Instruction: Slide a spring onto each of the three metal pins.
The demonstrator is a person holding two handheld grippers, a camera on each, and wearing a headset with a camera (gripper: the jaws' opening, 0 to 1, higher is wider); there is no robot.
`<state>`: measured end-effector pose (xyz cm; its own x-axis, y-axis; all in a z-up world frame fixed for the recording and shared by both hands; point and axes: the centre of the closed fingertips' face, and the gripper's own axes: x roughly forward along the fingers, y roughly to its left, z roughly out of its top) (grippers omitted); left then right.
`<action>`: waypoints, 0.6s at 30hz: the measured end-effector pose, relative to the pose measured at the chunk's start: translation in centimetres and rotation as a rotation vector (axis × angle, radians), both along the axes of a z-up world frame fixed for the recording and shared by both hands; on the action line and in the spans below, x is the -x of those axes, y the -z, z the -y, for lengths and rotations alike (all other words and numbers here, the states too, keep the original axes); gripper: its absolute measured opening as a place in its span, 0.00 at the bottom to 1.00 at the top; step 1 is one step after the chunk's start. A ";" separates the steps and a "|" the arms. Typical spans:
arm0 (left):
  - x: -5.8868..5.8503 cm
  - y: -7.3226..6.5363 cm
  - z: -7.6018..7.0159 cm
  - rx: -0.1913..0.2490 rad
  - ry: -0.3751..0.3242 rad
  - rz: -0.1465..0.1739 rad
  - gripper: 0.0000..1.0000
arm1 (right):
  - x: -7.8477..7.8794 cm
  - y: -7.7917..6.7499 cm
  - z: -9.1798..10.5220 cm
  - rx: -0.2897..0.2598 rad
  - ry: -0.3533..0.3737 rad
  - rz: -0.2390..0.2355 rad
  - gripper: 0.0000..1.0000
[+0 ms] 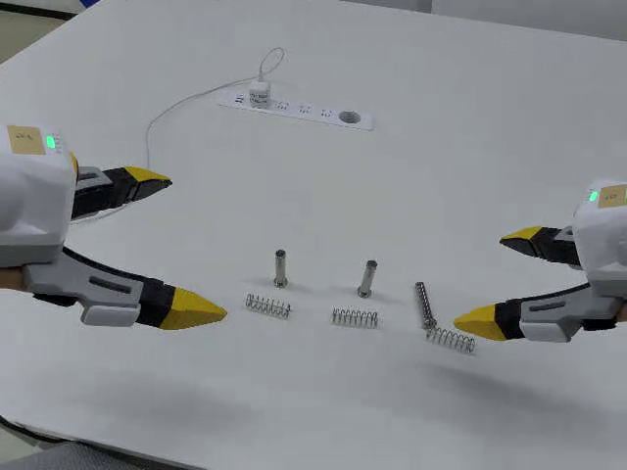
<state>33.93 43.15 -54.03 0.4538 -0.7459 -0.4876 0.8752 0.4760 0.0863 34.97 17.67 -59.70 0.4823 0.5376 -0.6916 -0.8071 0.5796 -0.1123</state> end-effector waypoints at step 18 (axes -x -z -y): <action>-0.2 0.0 -1.3 0.019 -0.037 -0.004 1.00 | -1.9 3.0 -1.8 0.017 0.058 -0.087 0.53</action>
